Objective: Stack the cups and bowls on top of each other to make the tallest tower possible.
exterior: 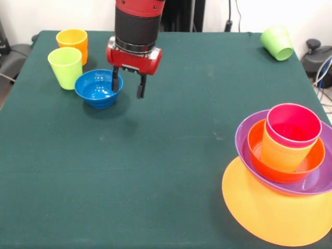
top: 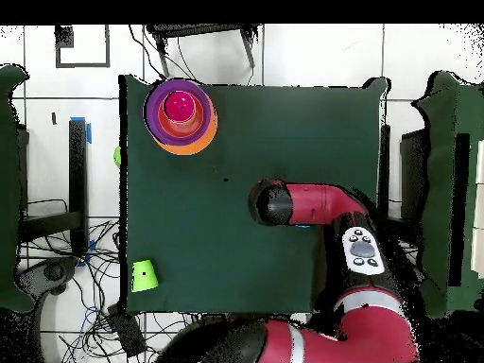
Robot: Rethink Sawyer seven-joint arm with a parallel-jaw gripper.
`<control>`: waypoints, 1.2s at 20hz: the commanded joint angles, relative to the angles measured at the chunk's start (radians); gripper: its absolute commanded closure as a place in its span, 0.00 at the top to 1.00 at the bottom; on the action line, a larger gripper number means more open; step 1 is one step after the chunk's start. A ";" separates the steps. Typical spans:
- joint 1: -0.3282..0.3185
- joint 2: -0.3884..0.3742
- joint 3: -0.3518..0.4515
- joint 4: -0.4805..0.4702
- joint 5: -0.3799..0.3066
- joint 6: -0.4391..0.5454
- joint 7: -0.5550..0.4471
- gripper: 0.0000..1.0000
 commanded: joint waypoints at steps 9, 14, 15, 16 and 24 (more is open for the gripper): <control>0.037 0.026 -0.068 0.033 0.010 -0.093 0.125 1.00; -0.003 0.045 -0.025 0.053 0.014 -0.100 0.096 1.00; -0.006 0.050 -0.023 0.056 0.013 -0.106 0.096 1.00; -0.009 0.055 -0.021 0.058 0.011 -0.110 0.096 1.00; -0.028 0.087 -0.013 0.101 0.006 -0.182 0.113 1.00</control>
